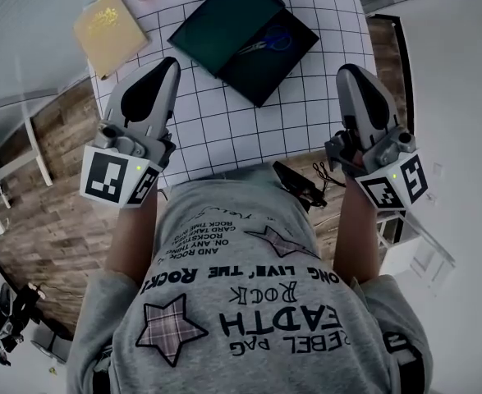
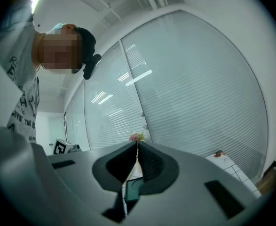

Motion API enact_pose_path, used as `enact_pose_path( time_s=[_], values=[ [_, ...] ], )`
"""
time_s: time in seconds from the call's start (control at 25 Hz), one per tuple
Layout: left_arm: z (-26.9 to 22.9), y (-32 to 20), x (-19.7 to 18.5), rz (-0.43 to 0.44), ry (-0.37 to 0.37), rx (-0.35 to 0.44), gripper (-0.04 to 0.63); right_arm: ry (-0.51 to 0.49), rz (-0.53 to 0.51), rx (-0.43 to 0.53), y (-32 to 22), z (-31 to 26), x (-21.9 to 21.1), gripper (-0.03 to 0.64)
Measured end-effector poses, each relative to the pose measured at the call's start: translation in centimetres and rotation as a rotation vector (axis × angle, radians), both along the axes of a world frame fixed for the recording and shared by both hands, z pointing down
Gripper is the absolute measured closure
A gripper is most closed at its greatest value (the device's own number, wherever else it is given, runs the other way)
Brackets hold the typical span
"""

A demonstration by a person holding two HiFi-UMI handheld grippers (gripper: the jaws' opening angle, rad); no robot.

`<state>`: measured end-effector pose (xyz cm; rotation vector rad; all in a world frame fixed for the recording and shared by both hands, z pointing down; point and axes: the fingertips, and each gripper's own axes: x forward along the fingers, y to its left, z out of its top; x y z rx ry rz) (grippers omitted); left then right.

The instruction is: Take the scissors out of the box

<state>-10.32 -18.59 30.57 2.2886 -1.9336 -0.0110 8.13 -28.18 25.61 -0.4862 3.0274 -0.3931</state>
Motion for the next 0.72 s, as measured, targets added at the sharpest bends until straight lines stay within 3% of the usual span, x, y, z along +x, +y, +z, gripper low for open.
enact_pose_path(
  time_s=[0.72],
  values=[
    [3.4,-1.8,-1.1,-0.073,0.016,-0.062,0.586,0.398,-0.192,0.058,-4.2,9.9,-4.5,0.601]
  ],
)
